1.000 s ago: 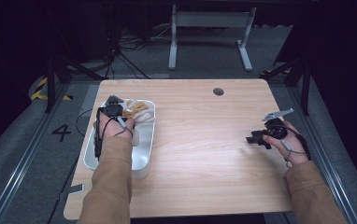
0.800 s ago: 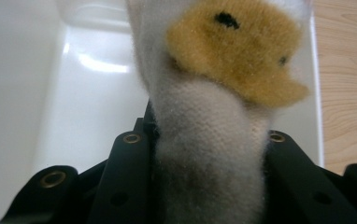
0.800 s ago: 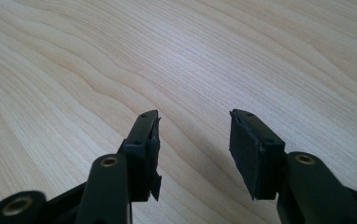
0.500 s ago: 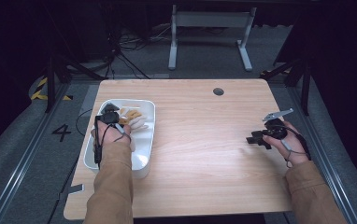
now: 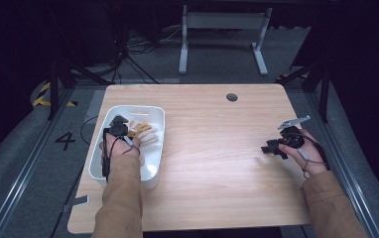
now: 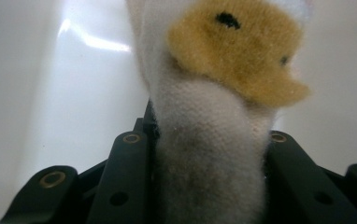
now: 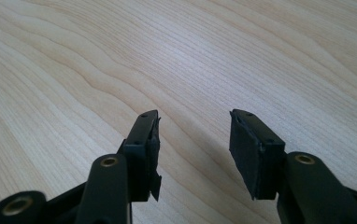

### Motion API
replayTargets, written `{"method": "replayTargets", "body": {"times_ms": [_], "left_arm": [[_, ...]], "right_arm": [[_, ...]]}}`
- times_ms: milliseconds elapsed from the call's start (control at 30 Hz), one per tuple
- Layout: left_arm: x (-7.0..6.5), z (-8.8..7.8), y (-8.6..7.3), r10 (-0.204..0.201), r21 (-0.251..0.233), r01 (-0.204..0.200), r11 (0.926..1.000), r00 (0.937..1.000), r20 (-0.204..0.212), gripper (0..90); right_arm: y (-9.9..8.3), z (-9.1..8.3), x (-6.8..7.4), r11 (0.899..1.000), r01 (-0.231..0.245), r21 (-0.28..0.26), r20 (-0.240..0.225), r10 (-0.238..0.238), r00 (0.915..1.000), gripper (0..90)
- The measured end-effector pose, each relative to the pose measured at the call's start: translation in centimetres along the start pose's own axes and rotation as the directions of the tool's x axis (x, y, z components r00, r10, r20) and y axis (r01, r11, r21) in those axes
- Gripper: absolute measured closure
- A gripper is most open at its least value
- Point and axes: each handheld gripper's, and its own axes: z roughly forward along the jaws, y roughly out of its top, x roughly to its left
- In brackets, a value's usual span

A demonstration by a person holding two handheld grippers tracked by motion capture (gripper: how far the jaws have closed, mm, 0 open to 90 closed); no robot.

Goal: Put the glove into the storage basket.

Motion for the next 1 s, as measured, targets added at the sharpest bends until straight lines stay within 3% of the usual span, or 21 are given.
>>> {"method": "replayTargets", "body": {"times_ms": [367,633,733,833,867,900,933,967,1000], "left_arm": [[0.0,1.3,-0.1,-0.008,0.024,0.008,0.9997,1.0,-0.003,67.1],[0.5,1.9,0.1,-0.001,0.044,0.003,0.999,0.9988,-0.048,66.6],[0.6,2.1,0.0,0.0,0.064,0.003,0.9979,0.9989,-0.047,65.5],[0.4,2.2,0.0,-0.018,0.062,0.021,0.9978,0.999,-0.041,58.6],[0.4,2.3,0.0,-0.015,0.063,0.018,0.9979,0.9989,-0.044,53.3],[0.2,2.3,0.0,-0.013,0.061,0.017,0.998,0.9985,-0.053,41.1],[0.1,2.3,0.0,-0.006,0.053,0.01,0.9986,0.998,-0.063,35.4],[0.0,2.2,0.0,0.007,0.06,-0.003,0.9982,0.9979,-0.065,35.4],[-0.4,2.1,0.0,0.05,0.094,-0.043,0.9946,0.9967,-0.064,21.8]], "right_arm": [[0.0,0.3,0.0,1.0,0.003,0.007,-0.005,-0.003,1.0,53.4],[0.0,0.3,0.0,1.0,0.003,0.008,-0.004,-0.003,1.0,53.0],[0.0,0.3,0.0,1.0,0.004,0.013,-0.004,-0.004,1.0,53.0],[0.0,0.4,0.0,1.0,0.003,0.005,-0.001,-0.003,1.0,53.4],[0.0,0.3,-0.1,1.0,0.001,0.001,0.002,-0.001,1.0,53.4],[0.0,0.3,-0.1,1.0,-0.001,-0.005,0.0,0.001,1.0,53.5],[0.0,0.2,-0.1,1.0,-0.003,-0.009,0.001,0.003,1.0,53.5],[0.0,0.2,-0.1,1.0,-0.003,-0.009,0.001,0.003,1.0,53.5],[0.0,0.2,-0.1,1.0,-0.005,-0.01,0.001,0.005,1.0,53.5]]}}
